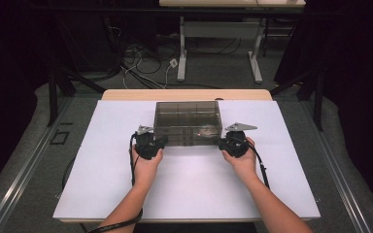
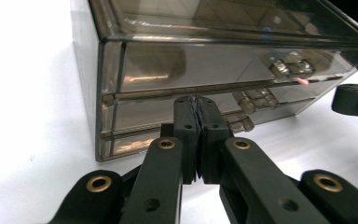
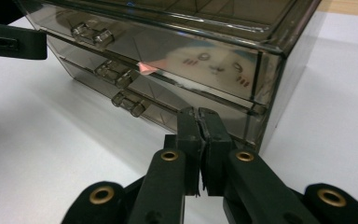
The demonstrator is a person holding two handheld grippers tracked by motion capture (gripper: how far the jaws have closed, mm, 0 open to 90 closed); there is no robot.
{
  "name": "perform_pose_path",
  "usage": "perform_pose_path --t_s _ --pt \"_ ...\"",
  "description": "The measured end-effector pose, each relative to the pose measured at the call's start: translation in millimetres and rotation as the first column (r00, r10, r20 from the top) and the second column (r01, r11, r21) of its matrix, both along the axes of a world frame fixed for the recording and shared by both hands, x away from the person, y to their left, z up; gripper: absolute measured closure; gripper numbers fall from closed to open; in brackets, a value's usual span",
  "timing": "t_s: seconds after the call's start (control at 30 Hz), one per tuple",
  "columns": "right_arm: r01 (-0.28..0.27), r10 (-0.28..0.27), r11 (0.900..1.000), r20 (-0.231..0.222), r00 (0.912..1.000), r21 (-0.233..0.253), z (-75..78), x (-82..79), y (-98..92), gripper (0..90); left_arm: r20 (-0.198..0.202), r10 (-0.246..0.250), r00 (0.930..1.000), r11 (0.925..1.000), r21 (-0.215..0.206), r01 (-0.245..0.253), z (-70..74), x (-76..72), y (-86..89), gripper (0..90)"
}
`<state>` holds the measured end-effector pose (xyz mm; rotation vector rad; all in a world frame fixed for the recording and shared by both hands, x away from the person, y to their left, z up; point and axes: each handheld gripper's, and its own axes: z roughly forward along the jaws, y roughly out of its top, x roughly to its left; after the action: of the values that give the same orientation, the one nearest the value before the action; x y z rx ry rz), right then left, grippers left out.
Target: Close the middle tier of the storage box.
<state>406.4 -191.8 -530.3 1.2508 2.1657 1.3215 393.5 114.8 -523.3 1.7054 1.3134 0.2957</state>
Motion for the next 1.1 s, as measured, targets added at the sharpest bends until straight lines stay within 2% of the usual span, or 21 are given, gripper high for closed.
perform_pose_path --t_s 0.07,0.33,0.47,0.57,0.67,0.73,0.77,0.83,0.9,1.0,1.1 --pt "-0.004 0.004 1.000 0.003 1.0000 0.001 1.4 -1.4 0.5 86.9 0.008 -0.009 0.9999 0.9998 0.019 0.009 2.9 -1.5 0.0 86.2" --pt "-0.003 0.003 1.000 0.015 0.9999 -0.020 8.8 -8.4 -0.2 83.2 0.015 -0.045 0.9989 0.9984 0.034 0.045 9.8 -4.3 5.0 79.9" --pt "0.005 -0.005 1.000 0.015 0.9999 -0.027 12.0 -11.2 -3.8 81.2 0.019 -0.062 0.9979 0.9965 0.057 0.061 13.4 -5.9 5.0 77.9" --pt "0.004 -0.003 1.000 0.013 0.9999 -0.024 14.6 -13.6 -5.0 79.4 0.035 -0.073 0.9967 0.9951 0.069 0.070 16.7 -8.7 3.5 75.8" --pt "-0.002 0.003 1.000 0.030 0.9995 -0.029 18.2 -16.0 -5.4 76.2 0.052 -0.085 0.9950 0.9936 0.080 0.080 18.7 -11.3 2.2 72.3" --pt "-0.007 0.008 1.000 0.040 0.9992 -0.026 20.2 -17.9 -5.0 73.2 0.065 -0.097 0.9932 0.9914 0.094 0.091 19.5 -12.8 1.3 69.4" --pt "-0.016 0.017 0.999 0.044 0.9989 -0.028 21.0 -18.9 -4.8 71.1 0.055 -0.122 0.9911 0.9876 0.106 0.115 19.0 -12.3 0.3 68.1" --pt "-0.024 0.025 0.999 0.043 0.9988 -0.042 22.1 -21.3 -3.7 67.7 0.053 -0.133 0.9897 0.9854 0.115 0.126 18.0 -12.9 -1.6 64.7" --pt "-0.024 0.026 0.998 0.045 0.9987 -0.056 22.6 -23.3 -3.2 64.9 0.068 -0.147 0.9868 0.9797 0.148 0.136 17.9 -14.4 -3.1 61.6" --pt "-0.031 0.035 0.997 0.052 0.9981 -0.070 23.3 -25.9 -2.5 60.3 0.074 -0.165 0.9835 0.9751 0.162 0.152 19.0 -17.1 -2.9 55.9" --pt "-0.050 0.054 0.995 0.055 0.9970 -0.083 24.8 -28.5 -2.4 54.1 0.097 -0.178 0.9792 0.9688 0.191 0.158 20.2 -19.7 -1.6 54.1"
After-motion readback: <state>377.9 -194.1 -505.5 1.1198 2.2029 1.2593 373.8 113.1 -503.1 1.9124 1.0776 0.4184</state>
